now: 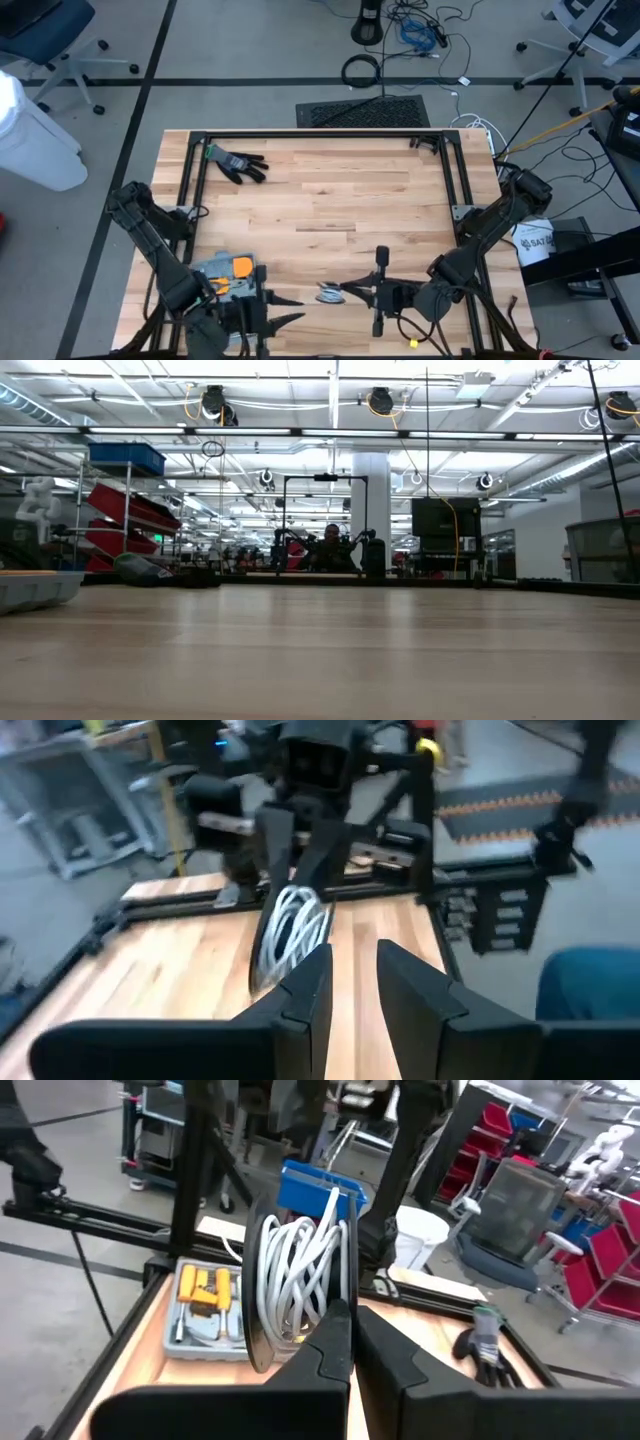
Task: Coil cords
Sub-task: Coil the white cable wire into the spool
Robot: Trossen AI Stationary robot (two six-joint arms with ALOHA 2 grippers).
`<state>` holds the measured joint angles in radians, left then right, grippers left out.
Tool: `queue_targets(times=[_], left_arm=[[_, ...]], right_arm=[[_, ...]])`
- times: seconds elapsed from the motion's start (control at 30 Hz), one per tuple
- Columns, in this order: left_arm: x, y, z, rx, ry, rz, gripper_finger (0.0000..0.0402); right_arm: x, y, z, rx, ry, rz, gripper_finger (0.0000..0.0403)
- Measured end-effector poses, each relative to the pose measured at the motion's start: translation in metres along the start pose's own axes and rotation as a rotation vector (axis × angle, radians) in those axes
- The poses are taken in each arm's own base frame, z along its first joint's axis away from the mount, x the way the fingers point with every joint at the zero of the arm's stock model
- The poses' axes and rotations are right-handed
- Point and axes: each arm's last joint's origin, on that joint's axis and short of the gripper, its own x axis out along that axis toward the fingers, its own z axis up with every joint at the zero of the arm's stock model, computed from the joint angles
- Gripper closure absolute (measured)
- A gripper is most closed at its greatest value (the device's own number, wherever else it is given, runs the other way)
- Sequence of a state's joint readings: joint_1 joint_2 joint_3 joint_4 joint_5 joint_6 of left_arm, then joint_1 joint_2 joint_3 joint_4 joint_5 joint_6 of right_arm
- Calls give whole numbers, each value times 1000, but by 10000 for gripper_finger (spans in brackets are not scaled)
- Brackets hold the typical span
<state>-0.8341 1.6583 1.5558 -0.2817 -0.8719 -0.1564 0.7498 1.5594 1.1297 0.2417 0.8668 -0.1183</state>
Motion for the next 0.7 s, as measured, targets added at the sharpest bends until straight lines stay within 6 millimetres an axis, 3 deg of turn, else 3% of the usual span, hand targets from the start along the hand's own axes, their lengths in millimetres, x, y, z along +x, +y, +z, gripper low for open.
queue_targets(times=[0.3, 0.57, 0.7], left_arm=[[0, -42, -33, 53, -29, 250, 313], [18, -65, -64, 119, -73, 511, 313], [27, -75, -75, 298, -40, 606, 313]], right_arm=[[-13, -13, 15, -6, -31, -20, 403], [-26, -28, 26, -13, -34, -15, 403], [-28, -30, 25, -19, -20, -15, 403]])
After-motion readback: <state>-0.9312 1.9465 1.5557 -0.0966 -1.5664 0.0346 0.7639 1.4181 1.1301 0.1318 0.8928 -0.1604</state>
